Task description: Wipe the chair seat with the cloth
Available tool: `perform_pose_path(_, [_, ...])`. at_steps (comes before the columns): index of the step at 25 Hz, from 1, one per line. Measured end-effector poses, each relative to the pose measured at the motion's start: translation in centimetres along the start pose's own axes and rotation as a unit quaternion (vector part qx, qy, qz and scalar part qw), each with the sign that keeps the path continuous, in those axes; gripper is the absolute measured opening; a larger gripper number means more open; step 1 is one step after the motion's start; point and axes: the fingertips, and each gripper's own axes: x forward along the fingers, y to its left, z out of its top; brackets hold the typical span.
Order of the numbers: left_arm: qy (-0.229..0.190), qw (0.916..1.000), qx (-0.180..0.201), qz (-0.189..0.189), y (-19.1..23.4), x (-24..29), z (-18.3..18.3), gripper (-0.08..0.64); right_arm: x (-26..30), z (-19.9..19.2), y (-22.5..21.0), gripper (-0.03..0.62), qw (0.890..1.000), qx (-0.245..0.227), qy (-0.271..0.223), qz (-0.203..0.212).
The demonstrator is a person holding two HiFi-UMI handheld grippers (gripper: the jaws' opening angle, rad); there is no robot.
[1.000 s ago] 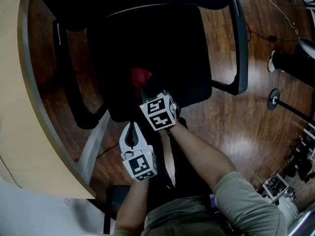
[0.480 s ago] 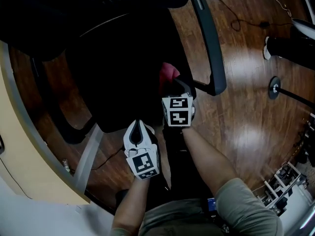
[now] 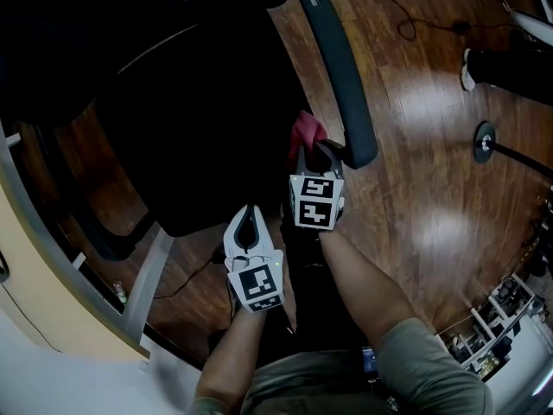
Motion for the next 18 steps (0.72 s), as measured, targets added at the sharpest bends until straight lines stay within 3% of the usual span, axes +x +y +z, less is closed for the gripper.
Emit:
perform_pose_path(9, [-0.010, 0.9994, -0.023, 0.026, 1.9, -1.1, -1.0, 0.005, -0.4, 1.1, 1.4, 0.058, 1.000, -0.018, -0.019, 0.012])
perform_pose_path(13, [-0.012, 0.9979, -0.038, 0.052, 5.3, -3.4, -2.1, 0.005, -1.8, 2.8, 7.7, 0.059, 0.995, -0.061, -0.043, 0.067])
perform_pose_path(18, [-0.009, 0.9927, -0.061, 0.103, 11.5, -6.8, -4.6, 0.005, -3.8, 2.8, 19.4, 0.060, 0.974, -0.138, -0.064, 0.171])
